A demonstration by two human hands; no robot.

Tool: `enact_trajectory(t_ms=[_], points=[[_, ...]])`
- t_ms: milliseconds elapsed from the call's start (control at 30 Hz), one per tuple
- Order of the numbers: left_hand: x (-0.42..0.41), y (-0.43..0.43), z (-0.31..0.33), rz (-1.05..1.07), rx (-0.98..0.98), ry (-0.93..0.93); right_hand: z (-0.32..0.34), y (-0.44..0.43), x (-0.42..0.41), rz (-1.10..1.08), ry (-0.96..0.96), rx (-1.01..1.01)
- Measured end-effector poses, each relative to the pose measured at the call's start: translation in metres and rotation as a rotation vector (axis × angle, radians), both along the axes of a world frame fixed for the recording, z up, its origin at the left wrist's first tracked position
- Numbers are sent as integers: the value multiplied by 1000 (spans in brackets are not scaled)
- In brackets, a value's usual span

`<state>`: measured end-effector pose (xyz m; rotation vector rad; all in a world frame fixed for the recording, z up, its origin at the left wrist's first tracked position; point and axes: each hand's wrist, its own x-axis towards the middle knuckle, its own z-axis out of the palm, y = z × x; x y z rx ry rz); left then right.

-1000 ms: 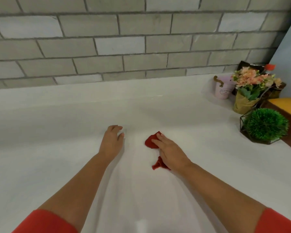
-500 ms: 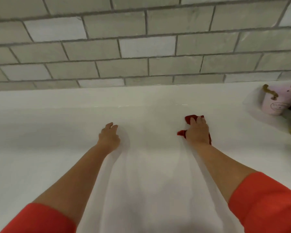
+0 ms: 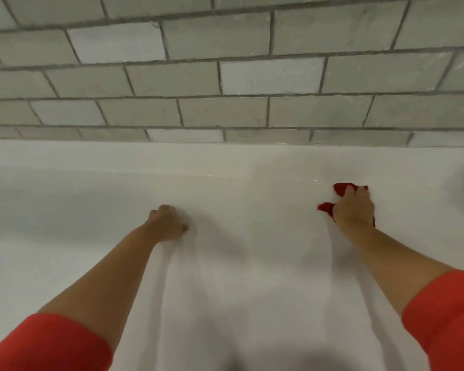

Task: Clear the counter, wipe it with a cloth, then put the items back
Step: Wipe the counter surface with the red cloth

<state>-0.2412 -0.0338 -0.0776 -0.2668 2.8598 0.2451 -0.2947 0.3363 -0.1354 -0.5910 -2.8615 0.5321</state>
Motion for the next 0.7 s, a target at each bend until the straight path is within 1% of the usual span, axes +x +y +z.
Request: enact_trajectory(t_ms=[67,100,267,433,567,667,700], points=[[-5,-4,-1,-20,-14,-7,2,-17,-14,-119,-59,44],[-7,-8,-3,-20,-8,-3,2,-33,-21,-125,-82,61],[-8,-25,-13,-35,30,65,0,-145,-59,9,-143,138],[-8,-32,-21,-45,64,113,4,-248,-74,30,-150,-19],[-4,-32,-26,-34,106,158,8,-303,-74,192,-141,-8],[-4,-32,-29,-36,110,198,7,-335,-70,332,-130,80],[-3,-33,-30,-44,108,208,7,-341,-70,412,-105,88]])
